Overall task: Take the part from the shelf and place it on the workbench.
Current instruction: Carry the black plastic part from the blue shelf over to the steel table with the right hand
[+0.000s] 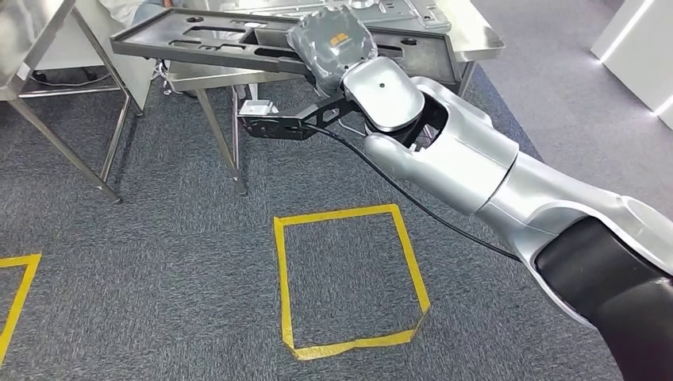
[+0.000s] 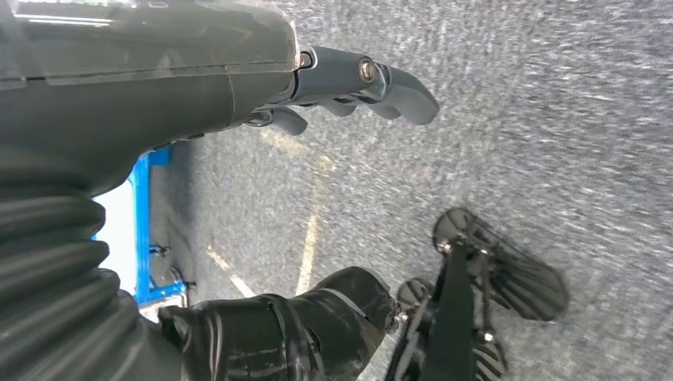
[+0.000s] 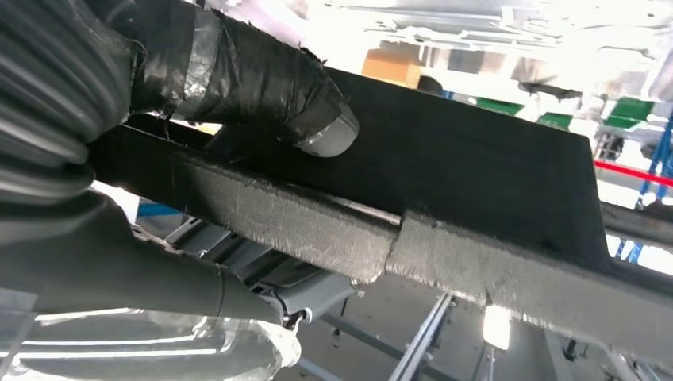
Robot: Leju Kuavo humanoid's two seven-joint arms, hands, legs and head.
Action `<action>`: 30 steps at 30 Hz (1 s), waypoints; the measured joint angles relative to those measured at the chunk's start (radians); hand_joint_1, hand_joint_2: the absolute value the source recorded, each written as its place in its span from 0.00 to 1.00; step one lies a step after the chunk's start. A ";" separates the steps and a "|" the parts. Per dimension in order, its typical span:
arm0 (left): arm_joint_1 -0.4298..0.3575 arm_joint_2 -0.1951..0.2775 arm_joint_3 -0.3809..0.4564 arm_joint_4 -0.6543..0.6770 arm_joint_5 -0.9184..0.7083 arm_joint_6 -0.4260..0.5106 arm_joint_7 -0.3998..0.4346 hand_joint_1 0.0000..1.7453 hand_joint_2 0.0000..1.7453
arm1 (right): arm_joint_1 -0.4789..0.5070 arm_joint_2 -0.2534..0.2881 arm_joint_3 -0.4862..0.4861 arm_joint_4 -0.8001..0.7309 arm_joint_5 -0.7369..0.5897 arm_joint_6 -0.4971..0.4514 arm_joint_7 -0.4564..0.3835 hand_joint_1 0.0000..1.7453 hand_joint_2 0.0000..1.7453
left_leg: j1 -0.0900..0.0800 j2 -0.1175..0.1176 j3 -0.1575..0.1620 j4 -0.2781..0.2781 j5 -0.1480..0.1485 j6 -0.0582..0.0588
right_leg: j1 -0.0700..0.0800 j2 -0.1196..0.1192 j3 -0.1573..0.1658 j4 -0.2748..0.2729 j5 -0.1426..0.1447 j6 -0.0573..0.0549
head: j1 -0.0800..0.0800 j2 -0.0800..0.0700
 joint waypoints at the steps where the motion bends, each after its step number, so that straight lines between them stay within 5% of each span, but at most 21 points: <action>1: 0.000 0.000 -0.002 0.000 0.000 0.002 0.002 0.00 1.00 | 0.000 0.002 0.000 0.001 0.000 -0.001 -0.001 1.00 1.00 | 0.000 -0.001 0.000 -0.001 0.001 -0.006 | 0.002 -0.001 0.003 -0.004 0.000 -0.001 | 0.000 0.000; 4: 0.001 0.002 -0.007 0.000 0.000 0.005 0.007 0.00 1.00 | 0.000 0.005 0.000 0.004 0.001 -0.002 -0.003 1.00 1.00 | 0.004 0.007 -0.010 0.021 -0.017 -0.021 | -0.003 -0.005 0.012 -0.018 0.008 -0.013 | -0.001 0.000; 7: 0.001 0.004 -0.011 0.000 0.000 0.008 0.008 0.00 1.00 | 0.000 0.009 0.000 0.009 0.002 -0.004 -0.004 1.00 1.00 | 0.007 0.018 -0.080 0.178 -0.097 -0.034 | -0.006 -0.008 0.018 -0.024 0.009 -0.022 | -0.005 0.000; 9: 0.001 0.005 -0.013 0.000 0.000 0.011 0.009 0.00 1.00 | 0.005 0.012 0.001 0.011 0.003 -0.004 -0.006 1.00 1.00 | 0.009 0.020 -0.122 0.260 -0.115 -0.041 | -0.006 -0.008 0.019 -0.023 0.008 -0.023 | -0.005 0.000; 10: 0.001 0.005 -0.014 0.000 0.000 0.013 0.009 0.00 1.00 | 0.007 0.013 0.001 0.013 0.003 -0.004 -0.007 1.00 1.00 | 0.010 0.021 -0.120 0.250 -0.098 -0.043 | -0.006 -0.007 0.019 -0.022 0.007 -0.023 | -0.005 0.000; 13: 0.001 0.007 -0.014 0.000 0.000 0.014 0.010 0.00 1.00 | 0.006 0.016 0.002 0.016 0.004 -0.006 -0.007 1.00 1.00 | 0.010 0.029 -0.032 0.067 -0.014 -0.041 | -0.007 -0.007 0.020 -0.014 -0.002 -0.013 | -0.006 0.000; 15: -0.001 0.008 -0.015 0.000 0.000 0.014 0.010 0.00 1.00 | 0.006 0.018 0.002 0.018 0.004 -0.009 -0.007 1.00 1.00 | 0.004 0.029 0.002 0.001 -0.002 -0.029 | -0.004 -0.007 0.019 -0.009 -0.006 -0.003 | -0.005 0.000; 19: -0.001 0.008 -0.015 0.000 0.000 0.012 0.009 0.00 1.00 | 0.005 0.021 0.002 0.021 0.004 -0.010 -0.007 1.00 1.00 | 0.005 0.023 0.011 -0.006 -0.004 -0.002 | -0.005 -0.007 0.013 0.009 -0.024 0.015 | -0.003 0.000; 23: -0.001 0.008 -0.015 0.000 -0.002 0.007 0.003 0.00 1.00 | 0.005 0.021 0.002 0.025 0.004 -0.013 -0.007 1.00 1.00 | 0.005 0.023 0.017 -0.011 -0.007 0.017 | -0.006 -0.001 -0.104 0.236 -0.124 0.024 | 0.001 0.000; 25: -0.001 0.008 -0.015 0.000 -0.003 0.005 0.001 0.00 1.00 | 0.010 0.020 0.002 0.027 0.004 -0.013 -0.008 1.00 1.00 | 0.005 0.021 0.020 -0.008 -0.012 0.018 | -0.007 -0.001 -0.135 0.277 -0.115 0.026 | 0.001 0.000; 28: -0.001 0.008 -0.015 0.000 -0.003 0.003 0.000 0.00 1.00 | 0.009 0.020 0.002 0.031 0.004 -0.014 -0.008 1.00 1.00 | 0.006 0.014 0.027 0.000 -0.023 0.009 | -0.008 -0.001 -0.057 0.101 -0.015 0.018 | 0.001 0.000; 30: -0.001 0.008 -0.016 0.000 -0.003 0.003 -0.001 0.00 1.00 | 0.005 0.020 0.002 0.032 0.005 -0.014 -0.008 1.00 1.00 | 0.002 0.011 0.028 0.004 -0.029 -0.001 | -0.006 0.001 -0.015 0.015 0.010 0.012 | 0.001 0.000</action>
